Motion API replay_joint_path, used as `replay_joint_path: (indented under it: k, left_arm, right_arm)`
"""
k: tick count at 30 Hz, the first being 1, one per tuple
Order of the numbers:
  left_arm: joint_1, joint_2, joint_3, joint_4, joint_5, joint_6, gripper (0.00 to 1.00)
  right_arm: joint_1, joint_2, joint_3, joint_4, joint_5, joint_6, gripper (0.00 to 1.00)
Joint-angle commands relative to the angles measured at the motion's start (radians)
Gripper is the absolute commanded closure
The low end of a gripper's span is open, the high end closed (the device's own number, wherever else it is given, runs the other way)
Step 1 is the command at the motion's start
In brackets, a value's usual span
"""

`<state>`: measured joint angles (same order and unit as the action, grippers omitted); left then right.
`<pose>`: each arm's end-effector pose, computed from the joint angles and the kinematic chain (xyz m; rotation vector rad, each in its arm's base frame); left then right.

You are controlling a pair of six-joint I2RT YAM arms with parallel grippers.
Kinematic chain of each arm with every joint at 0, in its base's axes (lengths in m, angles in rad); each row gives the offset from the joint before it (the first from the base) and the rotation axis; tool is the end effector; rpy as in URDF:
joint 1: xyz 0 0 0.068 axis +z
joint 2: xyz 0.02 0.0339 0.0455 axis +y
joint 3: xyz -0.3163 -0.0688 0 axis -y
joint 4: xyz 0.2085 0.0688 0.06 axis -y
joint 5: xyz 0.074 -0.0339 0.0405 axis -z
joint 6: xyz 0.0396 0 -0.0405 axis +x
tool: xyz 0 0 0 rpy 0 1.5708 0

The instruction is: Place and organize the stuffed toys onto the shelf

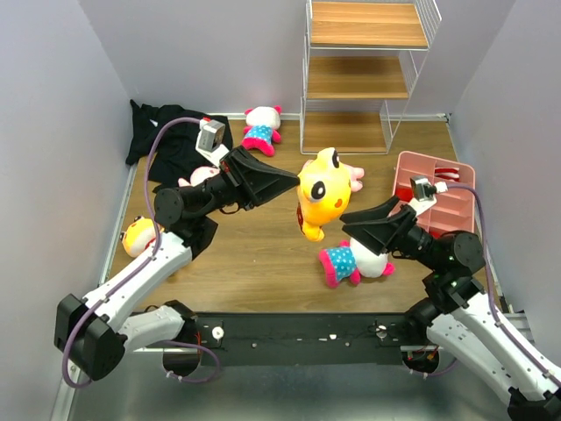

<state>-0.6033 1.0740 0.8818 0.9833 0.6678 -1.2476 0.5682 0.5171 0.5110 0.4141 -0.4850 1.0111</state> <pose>0.1172 -0.1106 0.4854 0.4346 1.0912 -1.9322 0.0356 0.0446 0.3719 -0.1922 1.3779 1.6338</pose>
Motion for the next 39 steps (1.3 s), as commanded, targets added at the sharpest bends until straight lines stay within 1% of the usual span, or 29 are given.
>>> replay_joint_path:
  k: [1, 2, 3, 5, 8, 13, 16, 22, 26, 30, 35, 36, 39]
  left_arm:
    - [-0.006, 0.062, 0.037, 0.221, -0.020, -0.153, 1.00]
    - [-0.015, 0.073, 0.042, 0.242, -0.023, -0.173, 1.00]
    - [-0.019, 0.084, 0.045, 0.276, -0.028, -0.208, 1.00]
    - [-0.030, 0.110, 0.054, 0.307, -0.030, -0.233, 1.00]
    - [-0.047, 0.116, 0.060, 0.327, -0.034, -0.250, 1.00]
    - [-0.065, 0.086, 0.063, 0.256, -0.039, -0.198, 1.00]
    - [-0.072, 0.081, 0.057, 0.242, -0.040, -0.193, 1.00]
    - [-0.084, 0.086, 0.045, 0.265, -0.048, -0.204, 1.00]
    - [-0.095, 0.093, 0.042, 0.279, -0.054, -0.208, 1.00]
    - [-0.110, 0.099, 0.028, 0.302, -0.062, -0.213, 1.00]
    - [-0.119, 0.115, 0.017, 0.330, -0.065, -0.228, 1.00]
    - [-0.119, 0.115, 0.014, 0.330, -0.065, -0.227, 1.00]
    - [-0.121, 0.113, 0.002, 0.334, -0.066, -0.227, 1.00]
  right_arm:
    - [0.004, 0.041, -0.019, 0.132, -0.061, 0.040, 0.28]
    - [0.004, 0.050, -0.006, 0.121, -0.063, -0.023, 0.28]
    - [0.004, 0.057, 0.003, 0.102, -0.067, -0.061, 0.28]
    - [0.004, 0.075, 0.023, 0.089, -0.067, -0.139, 0.28]
    - [0.004, 0.090, 0.041, 0.081, -0.084, -0.170, 0.28]
    - [0.002, 0.110, 0.026, 0.129, -0.096, -0.177, 0.25]
    - [0.004, 0.113, 0.017, 0.173, -0.112, -0.201, 0.25]
    - [0.004, 0.133, 0.038, 0.187, -0.159, -0.235, 0.25]
    - [0.004, 0.156, 0.046, 0.204, -0.187, -0.227, 0.25]
    - [0.004, 0.181, 0.044, 0.259, -0.193, -0.212, 0.25]
    - [0.004, 0.213, 0.047, 0.288, -0.210, -0.197, 0.24]
    - [0.004, 0.213, 0.043, 0.325, -0.217, -0.192, 0.25]
    - [0.004, 0.196, 0.018, 0.367, -0.207, -0.189, 0.26]
